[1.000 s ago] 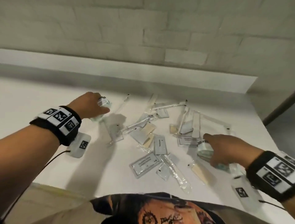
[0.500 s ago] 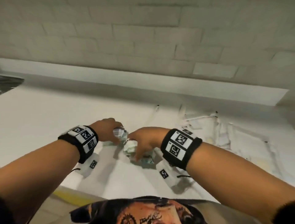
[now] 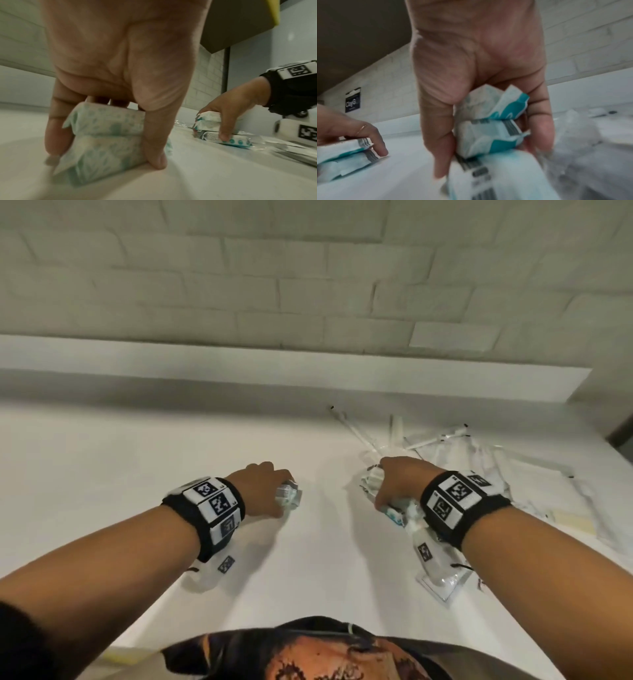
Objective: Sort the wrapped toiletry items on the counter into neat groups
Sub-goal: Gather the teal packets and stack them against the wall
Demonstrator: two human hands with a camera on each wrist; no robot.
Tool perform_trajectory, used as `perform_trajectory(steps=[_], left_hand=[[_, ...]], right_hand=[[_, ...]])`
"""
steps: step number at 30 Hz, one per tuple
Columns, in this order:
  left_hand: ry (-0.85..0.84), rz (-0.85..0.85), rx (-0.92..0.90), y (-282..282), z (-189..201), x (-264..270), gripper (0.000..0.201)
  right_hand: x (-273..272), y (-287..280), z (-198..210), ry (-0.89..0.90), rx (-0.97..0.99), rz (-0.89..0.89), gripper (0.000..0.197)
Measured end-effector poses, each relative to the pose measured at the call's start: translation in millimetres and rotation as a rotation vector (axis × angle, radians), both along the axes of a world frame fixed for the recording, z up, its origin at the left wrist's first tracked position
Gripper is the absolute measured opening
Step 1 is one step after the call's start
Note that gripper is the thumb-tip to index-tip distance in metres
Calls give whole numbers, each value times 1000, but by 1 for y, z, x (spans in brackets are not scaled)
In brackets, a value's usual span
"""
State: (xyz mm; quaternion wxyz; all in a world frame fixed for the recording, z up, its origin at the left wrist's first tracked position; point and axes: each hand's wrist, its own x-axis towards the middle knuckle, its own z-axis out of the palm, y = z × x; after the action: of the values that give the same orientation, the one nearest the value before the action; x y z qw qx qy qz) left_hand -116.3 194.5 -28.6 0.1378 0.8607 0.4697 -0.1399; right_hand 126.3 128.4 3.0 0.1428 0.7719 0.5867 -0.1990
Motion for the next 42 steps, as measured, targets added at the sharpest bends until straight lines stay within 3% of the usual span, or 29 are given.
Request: perform_trajectory(steps=[4, 6, 9, 14, 17, 20, 25, 30, 34, 38, 40, 42], left_hand=[[-34, -85, -49, -3, -2, 29, 64], [-84, -109, -76, -4, -5, 36, 69], [-191, -83, -94, -3, -2, 38, 64], [-188, -11, -133, 15, 12, 26, 31], [-89, 88, -56, 34, 13, 18, 36], [-82, 186, 51, 47, 11, 8, 38], [-229, 123, -220, 41, 7, 5, 39], [-290, 132, -239, 40, 6, 9, 29], [-211, 129, -14, 50, 9, 5, 33], [-246, 152, -74, 55, 6, -1, 32], [-274, 164, -103, 55, 3, -3, 34], [-275, 153, -98, 55, 0, -2, 34]], right_hand=[[9, 8, 5, -22, 54, 28, 89], [5, 18, 8, 89, 151, 59, 92], [-5, 25, 9, 249, 77, 82, 93], [-2, 16, 4, -81, -156, 101, 114], [4, 19, 6, -160, -82, 127, 107], [8, 25, 19, -14, 51, 15, 90], [-4, 33, 21, 21, 190, -6, 64], [-23, 44, 13, 264, 286, 6, 38], [-45, 64, 5, 220, 190, 113, 34], [-44, 69, -7, 73, 235, 104, 39], [-45, 62, -3, 81, 342, 108, 30], [-52, 48, -2, 168, 311, 211, 24]])
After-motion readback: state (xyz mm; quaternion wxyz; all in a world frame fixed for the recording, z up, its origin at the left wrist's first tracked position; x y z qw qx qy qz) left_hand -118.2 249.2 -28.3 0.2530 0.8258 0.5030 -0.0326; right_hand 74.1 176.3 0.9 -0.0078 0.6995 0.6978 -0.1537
